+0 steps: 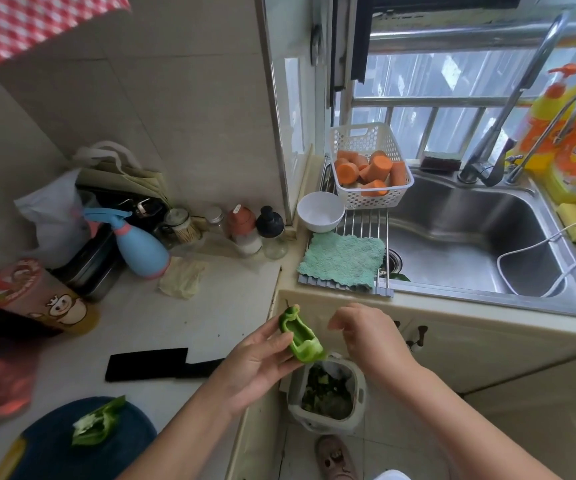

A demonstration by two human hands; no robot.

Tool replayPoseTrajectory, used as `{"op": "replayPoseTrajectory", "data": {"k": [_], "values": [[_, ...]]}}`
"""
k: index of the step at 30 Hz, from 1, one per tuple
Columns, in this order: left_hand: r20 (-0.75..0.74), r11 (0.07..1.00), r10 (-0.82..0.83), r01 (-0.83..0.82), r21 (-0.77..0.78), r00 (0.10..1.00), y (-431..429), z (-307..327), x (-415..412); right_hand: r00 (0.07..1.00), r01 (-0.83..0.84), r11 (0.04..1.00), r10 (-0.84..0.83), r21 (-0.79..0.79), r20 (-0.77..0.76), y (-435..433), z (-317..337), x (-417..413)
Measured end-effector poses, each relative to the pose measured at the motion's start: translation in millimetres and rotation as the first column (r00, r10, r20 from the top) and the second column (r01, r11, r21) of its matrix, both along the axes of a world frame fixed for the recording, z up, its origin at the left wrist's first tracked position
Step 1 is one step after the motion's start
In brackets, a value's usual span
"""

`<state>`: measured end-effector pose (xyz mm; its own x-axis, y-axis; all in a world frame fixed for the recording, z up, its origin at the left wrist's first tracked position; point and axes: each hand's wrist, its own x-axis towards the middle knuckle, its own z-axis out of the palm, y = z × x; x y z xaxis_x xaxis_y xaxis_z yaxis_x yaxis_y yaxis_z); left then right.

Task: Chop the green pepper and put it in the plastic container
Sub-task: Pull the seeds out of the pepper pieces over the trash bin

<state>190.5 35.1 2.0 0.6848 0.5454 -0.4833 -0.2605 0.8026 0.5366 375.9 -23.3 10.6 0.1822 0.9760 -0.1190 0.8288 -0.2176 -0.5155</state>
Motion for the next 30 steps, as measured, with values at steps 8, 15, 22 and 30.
{"op": "replayPoseTrajectory", "data": {"k": [8, 15, 22, 30], "values": [[0.032, 0.999, -0.029, 0.031, -0.040, 0.999, -1.5, 3.0, 2.0, 0.995, 0.063, 0.982, -0.048, 0.177, -0.087, -3.3, -1.3, 2.2], [-0.014, 0.998, -0.057, 0.057, 0.005, 0.998, 1.4, 5.7, 10.6, 0.967, 0.070, 0.971, -0.010, 0.227, -0.254, -6.1, 10.5, 6.1], [-0.029, 0.997, -0.029, 0.031, 0.076, 0.999, -0.3, 0.6, 15.3, 0.871, 0.087, 0.984, 0.001, 0.156, -0.491, -7.5, 27.5, -6.7], [-0.026, 0.989, -0.041, 0.044, 0.142, 0.999, -6.7, 5.7, 20.0, 0.638, 0.203, 0.977, -0.180, -0.062, -0.749, -5.7, 27.4, -23.4]]}}
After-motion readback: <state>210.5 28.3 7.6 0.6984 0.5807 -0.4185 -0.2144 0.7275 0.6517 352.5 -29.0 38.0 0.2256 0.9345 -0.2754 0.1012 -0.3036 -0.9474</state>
